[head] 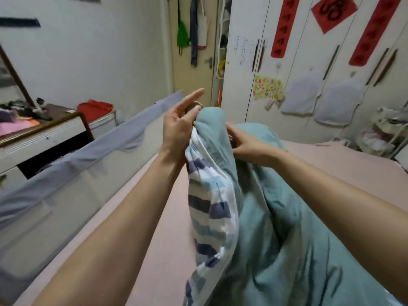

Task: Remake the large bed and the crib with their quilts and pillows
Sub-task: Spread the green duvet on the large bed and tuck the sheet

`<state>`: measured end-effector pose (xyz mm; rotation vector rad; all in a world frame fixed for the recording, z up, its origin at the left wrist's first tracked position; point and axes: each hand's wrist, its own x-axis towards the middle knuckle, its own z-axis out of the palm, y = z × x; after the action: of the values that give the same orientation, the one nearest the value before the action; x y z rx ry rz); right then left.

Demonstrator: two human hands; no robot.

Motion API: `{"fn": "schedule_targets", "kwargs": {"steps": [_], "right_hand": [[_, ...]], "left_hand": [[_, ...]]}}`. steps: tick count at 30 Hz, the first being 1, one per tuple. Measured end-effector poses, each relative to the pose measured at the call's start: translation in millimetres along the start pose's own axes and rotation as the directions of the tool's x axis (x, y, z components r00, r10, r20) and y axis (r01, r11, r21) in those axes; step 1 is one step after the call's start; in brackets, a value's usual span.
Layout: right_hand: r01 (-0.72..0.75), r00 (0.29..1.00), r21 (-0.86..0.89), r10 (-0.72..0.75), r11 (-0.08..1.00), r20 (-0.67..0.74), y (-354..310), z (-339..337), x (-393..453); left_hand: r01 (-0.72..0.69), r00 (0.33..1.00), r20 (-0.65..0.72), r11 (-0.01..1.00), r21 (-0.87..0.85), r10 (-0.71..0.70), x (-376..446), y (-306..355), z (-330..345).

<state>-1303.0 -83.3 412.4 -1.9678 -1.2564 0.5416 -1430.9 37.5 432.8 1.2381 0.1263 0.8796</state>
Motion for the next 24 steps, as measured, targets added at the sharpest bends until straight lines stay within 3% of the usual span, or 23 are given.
{"fn": "schedule_targets", "kwargs": {"steps": [2, 4, 6, 8, 10, 13, 17, 19, 21, 22, 24], "right_hand": [[0.034, 0.982, 0.372, 0.039, 0.928, -0.187, -29, -13, 14], [0.081, 0.948, 0.575, 0.116, 0.814, -0.297, -54, -31, 29], [0.016, 0.985, 0.583, 0.087, 0.812, -0.148, -78, -38, 35], [-0.152, 0.973, 0.345, 0.08, 0.926, 0.214, -84, -27, 37], [-0.253, 0.849, 0.015, 0.215, 0.967, 0.482, -69, 5, 40], [-0.334, 0.717, -0.245, 0.414, 0.91, 0.561, -33, 50, 37], [-0.355, 0.587, -0.502, 0.606, 0.789, 0.536, -4, 97, 23], [-0.238, 0.631, -0.622, 0.606, 0.746, 0.485, 7, 129, 9], [-0.083, 0.804, -0.695, 0.46, 0.714, 0.376, 24, 155, -8], [-0.079, 0.872, -0.696, 0.388, 0.713, 0.298, 33, 162, -15], [-0.133, 0.934, -0.617, 0.307, 0.775, 0.184, 45, 167, -25]], "left_hand": [[-0.136, 0.985, 0.113, 0.99, 0.038, 0.131, 11, 39, 7], [-0.249, 0.945, 0.256, 0.955, 0.161, 0.203, 5, 58, 10], [-0.282, 0.913, 0.378, 0.909, 0.307, 0.155, -14, 52, 7], [-0.277, 0.902, 0.425, 0.853, 0.442, 0.073, -38, 31, -2], [-0.266, 0.908, 0.419, 0.809, 0.524, 0.027, -64, 13, -17], [-0.268, 0.883, 0.469, 0.792, 0.548, -0.026, -94, 3, -41], [-0.26, 0.746, 0.624, 0.762, 0.593, -0.232, -138, -6, -39], [-0.152, 0.663, 0.65, 0.784, 0.602, -0.371, -155, -17, -40], [0.198, 0.539, 0.599, 0.78, 0.593, -0.592, -163, -26, -63], [0.422, 0.473, 0.539, 0.716, 0.556, -0.697, -165, -32, -80], [0.749, 0.395, 0.3, 0.493, 0.441, -0.868, -169, -48, -110]]}}
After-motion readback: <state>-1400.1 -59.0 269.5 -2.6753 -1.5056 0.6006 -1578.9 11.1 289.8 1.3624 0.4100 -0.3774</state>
